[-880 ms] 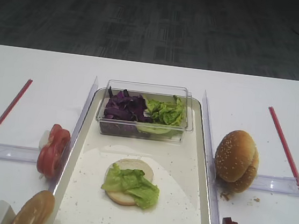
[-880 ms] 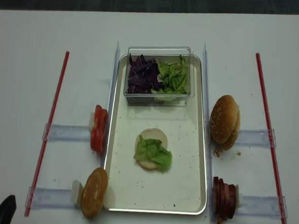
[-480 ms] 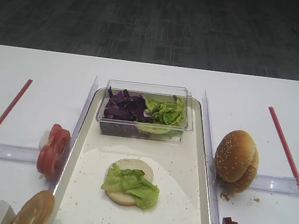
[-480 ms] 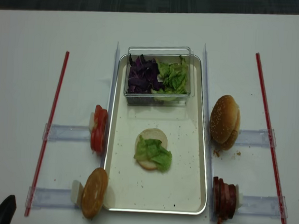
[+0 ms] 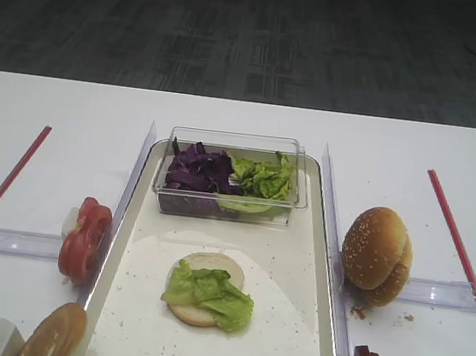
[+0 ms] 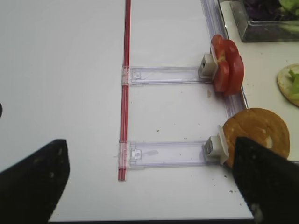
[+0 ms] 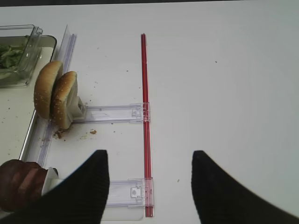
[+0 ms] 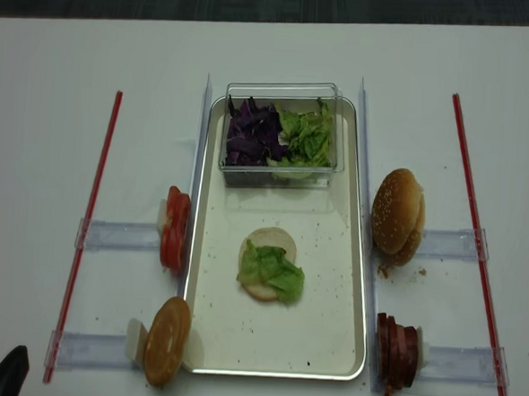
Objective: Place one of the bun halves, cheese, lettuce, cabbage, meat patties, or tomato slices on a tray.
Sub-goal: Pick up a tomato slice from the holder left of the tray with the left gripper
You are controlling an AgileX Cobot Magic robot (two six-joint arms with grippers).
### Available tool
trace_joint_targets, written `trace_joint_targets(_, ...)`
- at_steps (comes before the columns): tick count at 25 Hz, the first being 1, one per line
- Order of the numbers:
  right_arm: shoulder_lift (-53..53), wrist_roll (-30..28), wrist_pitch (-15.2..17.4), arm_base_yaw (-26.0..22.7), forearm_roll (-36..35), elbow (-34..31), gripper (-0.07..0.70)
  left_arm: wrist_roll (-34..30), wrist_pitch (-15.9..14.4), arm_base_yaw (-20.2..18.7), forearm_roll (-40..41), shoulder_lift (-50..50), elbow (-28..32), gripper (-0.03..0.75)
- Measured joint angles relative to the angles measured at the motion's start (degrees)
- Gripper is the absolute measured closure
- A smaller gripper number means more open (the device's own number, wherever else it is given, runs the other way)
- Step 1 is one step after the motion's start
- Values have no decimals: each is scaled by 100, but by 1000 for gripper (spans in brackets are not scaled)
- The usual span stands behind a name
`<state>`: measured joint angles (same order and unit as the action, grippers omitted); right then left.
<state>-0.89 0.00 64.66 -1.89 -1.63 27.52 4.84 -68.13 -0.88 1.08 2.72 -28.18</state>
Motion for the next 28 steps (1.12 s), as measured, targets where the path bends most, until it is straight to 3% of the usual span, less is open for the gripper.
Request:
trace_joint_targets(15,0,0,0,0,0,0,204,0,-298,0,205,2610,-125,62)
trace_joint_targets(23,0,0,0,0,0,0,204,0,-280,0,218,4151,-176,62)
trace_joint_targets(28,0,0,0,0,0,0,204,0,-248,0,227,4535,-176,62)
